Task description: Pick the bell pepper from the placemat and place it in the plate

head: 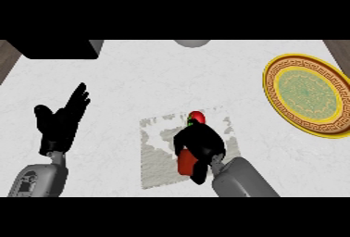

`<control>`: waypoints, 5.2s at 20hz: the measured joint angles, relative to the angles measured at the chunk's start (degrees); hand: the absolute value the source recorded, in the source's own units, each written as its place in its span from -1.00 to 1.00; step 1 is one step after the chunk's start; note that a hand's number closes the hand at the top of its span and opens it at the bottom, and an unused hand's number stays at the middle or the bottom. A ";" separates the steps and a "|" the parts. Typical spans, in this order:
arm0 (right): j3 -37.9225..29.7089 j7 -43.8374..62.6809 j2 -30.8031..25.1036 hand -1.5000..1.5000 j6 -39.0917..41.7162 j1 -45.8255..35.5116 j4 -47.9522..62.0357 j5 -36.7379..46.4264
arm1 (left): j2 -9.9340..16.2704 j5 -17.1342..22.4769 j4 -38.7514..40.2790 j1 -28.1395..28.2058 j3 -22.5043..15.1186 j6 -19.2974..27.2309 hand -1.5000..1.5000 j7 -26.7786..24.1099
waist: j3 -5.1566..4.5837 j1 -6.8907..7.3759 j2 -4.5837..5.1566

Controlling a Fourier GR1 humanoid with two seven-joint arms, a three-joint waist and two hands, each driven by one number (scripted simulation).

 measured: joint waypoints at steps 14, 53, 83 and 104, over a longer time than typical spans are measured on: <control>-3.26 -21.83 -20.53 1.00 -0.26 14.27 -21.94 -3.70 | 0.59 0.30 -0.34 1.10 2.14 -1.34 0.00 -0.12 | 0.26 -1.25 0.44; -46.51 -44.55 -34.96 -1.00 -14.13 -9.51 31.35 -14.52 | -0.38 -0.70 0.60 -2.39 2.19 -3.28 0.00 0.65 | 0.37 1.92 1.45; -57.11 -48.36 -44.30 -1.00 16.11 -21.95 54.62 -36.43 | -1.14 -1.51 -0.20 -0.07 2.68 -2.84 0.00 -0.22 | 0.38 0.73 1.18; -54.63 -52.12 -50.82 -1.00 13.78 -17.04 56.19 -38.58 | -1.69 -1.61 0.39 -1.35 2.22 -3.65 0.00 -1.25 | 0.67 2.34 1.98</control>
